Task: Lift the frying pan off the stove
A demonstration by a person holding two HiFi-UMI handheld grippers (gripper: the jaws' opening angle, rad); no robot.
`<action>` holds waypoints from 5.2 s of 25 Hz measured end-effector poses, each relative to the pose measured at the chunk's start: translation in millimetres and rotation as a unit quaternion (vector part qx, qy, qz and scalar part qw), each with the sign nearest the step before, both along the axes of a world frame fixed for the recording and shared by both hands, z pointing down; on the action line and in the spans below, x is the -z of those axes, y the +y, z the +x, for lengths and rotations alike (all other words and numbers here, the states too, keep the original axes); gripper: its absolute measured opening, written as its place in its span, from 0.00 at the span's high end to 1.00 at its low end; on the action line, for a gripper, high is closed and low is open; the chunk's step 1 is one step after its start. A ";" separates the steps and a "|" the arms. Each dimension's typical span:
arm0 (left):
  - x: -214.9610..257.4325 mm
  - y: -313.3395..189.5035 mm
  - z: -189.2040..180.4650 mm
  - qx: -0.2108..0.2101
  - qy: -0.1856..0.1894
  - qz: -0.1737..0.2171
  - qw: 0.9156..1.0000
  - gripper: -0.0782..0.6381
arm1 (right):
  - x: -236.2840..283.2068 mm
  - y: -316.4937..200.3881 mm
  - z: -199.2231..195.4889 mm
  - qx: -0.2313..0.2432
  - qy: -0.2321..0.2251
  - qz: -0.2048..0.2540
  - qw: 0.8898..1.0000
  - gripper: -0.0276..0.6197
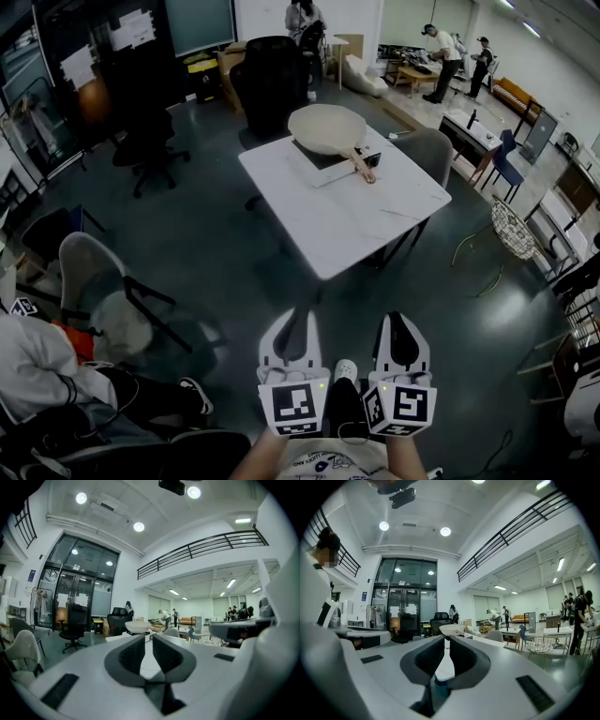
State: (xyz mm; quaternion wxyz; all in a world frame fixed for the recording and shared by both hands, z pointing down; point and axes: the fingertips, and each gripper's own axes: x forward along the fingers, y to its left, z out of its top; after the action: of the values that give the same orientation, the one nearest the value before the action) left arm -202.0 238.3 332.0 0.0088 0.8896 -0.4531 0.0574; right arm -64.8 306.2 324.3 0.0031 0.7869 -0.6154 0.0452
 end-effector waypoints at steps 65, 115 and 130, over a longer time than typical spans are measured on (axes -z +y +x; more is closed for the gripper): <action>-28.7 -348.8 225.8 0.039 -0.011 -0.044 0.998 0.81 | -25.4 -365.0 221.9 0.079 -0.026 -0.033 0.996 0.89; -99.4 -446.8 251.5 0.060 0.072 -0.222 0.970 0.81 | -101.9 -428.4 189.8 0.324 -0.460 -0.176 0.808 0.71; -116.2 -459.0 248.2 0.070 0.085 -0.254 0.961 0.81 | -114.1 -434.0 170.4 0.353 -0.543 -0.193 0.737 0.72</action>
State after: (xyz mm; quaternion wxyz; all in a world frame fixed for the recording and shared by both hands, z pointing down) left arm 46.2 -220.7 448.2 0.2767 0.8256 -0.4826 0.0941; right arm 105.6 -127.8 438.4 -0.1644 0.3374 -0.7242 0.5784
